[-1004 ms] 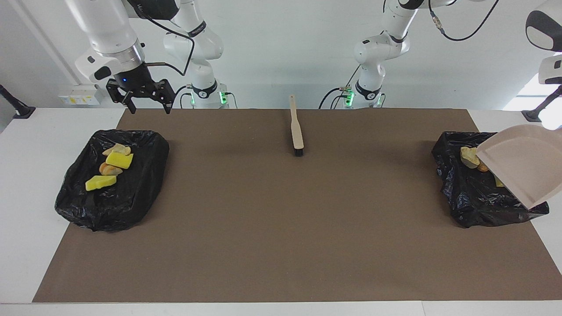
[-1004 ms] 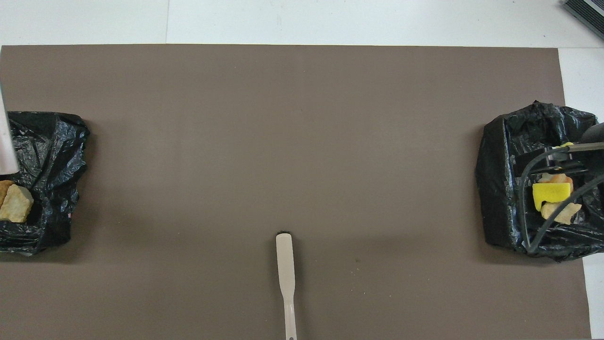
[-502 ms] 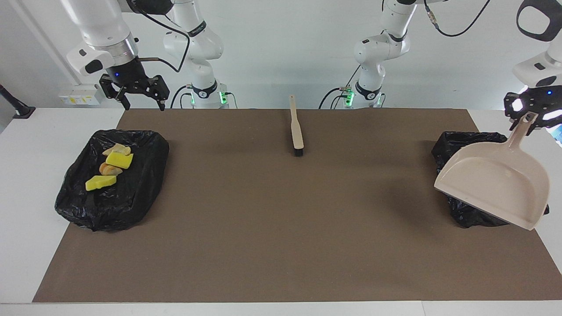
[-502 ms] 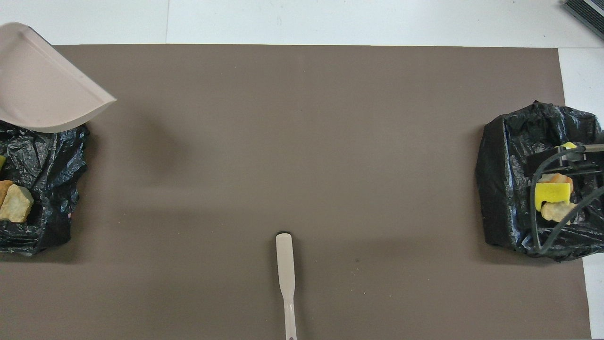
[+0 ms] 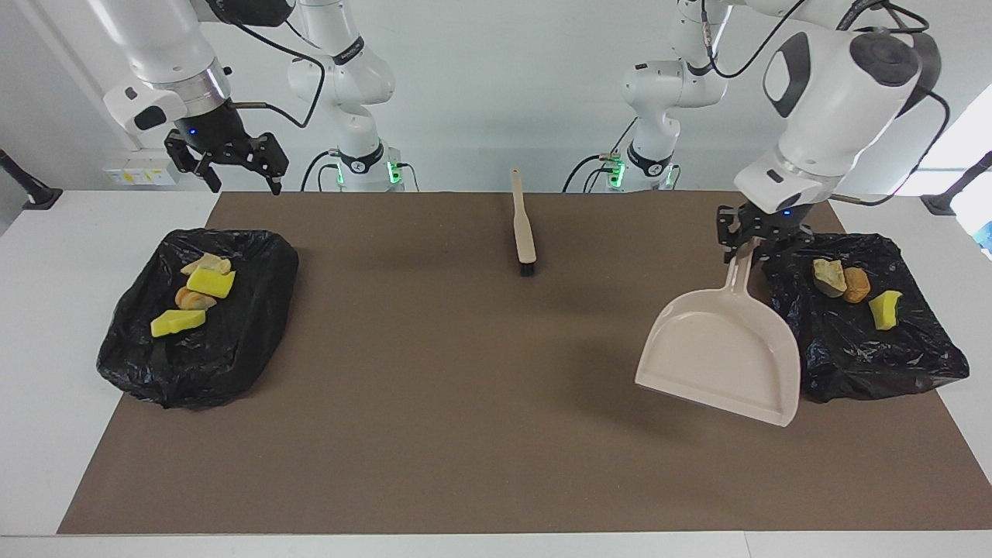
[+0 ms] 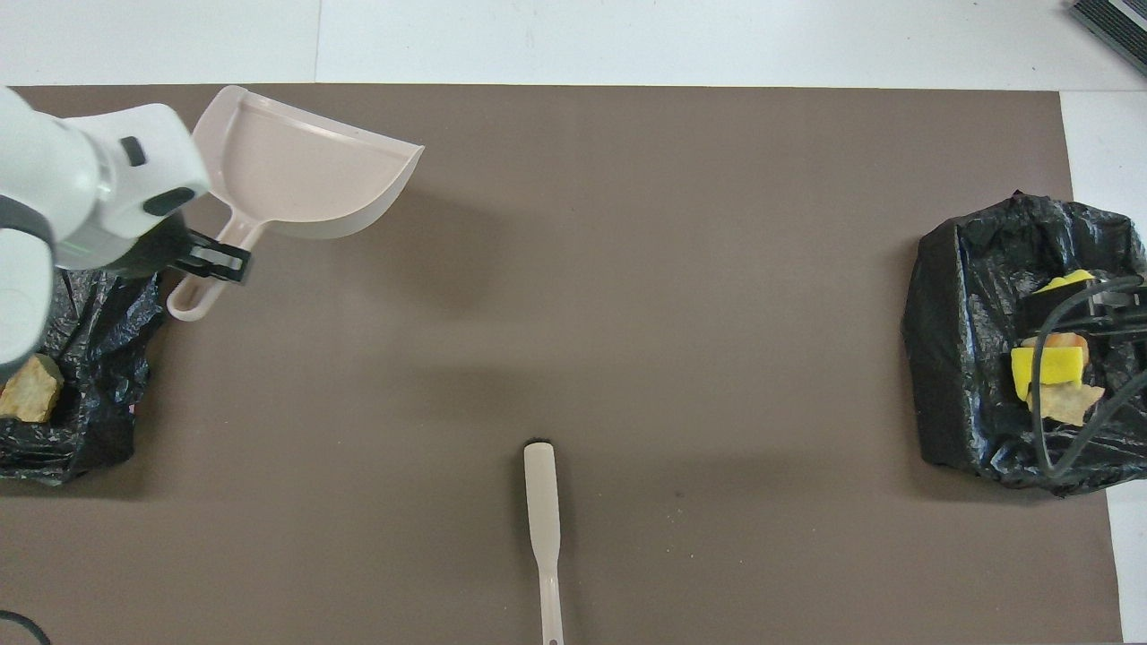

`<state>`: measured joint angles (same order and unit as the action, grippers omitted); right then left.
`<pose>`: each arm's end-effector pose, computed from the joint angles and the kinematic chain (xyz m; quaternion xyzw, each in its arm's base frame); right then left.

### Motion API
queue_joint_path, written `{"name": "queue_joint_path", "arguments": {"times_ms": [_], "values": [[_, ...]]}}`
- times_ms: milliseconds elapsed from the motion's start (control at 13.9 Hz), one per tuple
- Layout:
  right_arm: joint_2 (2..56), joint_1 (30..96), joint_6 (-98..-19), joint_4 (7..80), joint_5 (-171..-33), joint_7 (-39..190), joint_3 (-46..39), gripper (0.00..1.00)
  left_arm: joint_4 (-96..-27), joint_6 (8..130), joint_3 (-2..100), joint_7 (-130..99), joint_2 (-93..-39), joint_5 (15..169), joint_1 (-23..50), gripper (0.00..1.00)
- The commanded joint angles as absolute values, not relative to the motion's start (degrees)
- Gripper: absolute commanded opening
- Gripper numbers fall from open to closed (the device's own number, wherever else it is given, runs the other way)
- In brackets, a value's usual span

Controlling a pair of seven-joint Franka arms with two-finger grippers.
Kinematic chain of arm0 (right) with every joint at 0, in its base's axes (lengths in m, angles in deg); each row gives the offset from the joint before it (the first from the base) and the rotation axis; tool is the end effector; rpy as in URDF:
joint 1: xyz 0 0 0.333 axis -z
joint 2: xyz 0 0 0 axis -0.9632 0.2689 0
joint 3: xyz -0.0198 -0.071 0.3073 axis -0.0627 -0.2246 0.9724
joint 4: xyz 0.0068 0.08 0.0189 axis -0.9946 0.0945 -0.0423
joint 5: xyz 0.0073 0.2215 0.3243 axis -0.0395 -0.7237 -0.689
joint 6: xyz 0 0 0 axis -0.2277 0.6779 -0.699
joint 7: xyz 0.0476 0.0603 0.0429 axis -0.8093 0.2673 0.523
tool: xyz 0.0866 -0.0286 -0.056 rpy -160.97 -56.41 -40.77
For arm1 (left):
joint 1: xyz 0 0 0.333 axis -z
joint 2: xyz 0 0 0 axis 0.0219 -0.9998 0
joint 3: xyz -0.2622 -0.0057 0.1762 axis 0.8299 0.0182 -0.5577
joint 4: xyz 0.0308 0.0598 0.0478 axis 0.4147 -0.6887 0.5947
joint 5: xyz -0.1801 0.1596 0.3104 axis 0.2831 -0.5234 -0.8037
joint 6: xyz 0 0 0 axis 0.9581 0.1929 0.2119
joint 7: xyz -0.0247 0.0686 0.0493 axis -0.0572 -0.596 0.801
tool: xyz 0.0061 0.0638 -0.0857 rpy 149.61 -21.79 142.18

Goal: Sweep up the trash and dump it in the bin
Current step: 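Bring the empty dustpan back with the left gripper and set it down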

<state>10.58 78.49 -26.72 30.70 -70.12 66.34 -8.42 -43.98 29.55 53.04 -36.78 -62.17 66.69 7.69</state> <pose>0.5297 -0.0209 0.6419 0.9994 -0.0271 -0.0193 0.0112 0.5815 -0.1377 0.5646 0.9854 -0.1697 0.0131 0.0048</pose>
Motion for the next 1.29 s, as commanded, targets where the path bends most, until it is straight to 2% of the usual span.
{"name": "queue_joint_path", "arguments": {"times_ms": [0,287,502,1220], "values": [[10.15,78.09,-25.66,30.77,-70.98,65.11,-8.78,1.0,-48.67,36.33,51.74,-25.37,-61.28,67.54,14.94,0.0],[10.06,78.0,-25.66,31.03,-70.98,64.41,-8.7,1.0,-49.64,44.25,51.74,-11.98,-68.65,67.54,26.01,0.0],[10.14,77.91,-26.09,30.95,-70.89,64.32,-8.34,1.0,-52.27,56.19,51.74,-5.39,-72.45,67.54,29.37,0.0],[10.15,77.92,-26.1,30.95,-70.89,64.23,-8.43,1.0,-60.35,64.57,51.74,7.38,-72.63,67.63,32.54,0.0]]}}
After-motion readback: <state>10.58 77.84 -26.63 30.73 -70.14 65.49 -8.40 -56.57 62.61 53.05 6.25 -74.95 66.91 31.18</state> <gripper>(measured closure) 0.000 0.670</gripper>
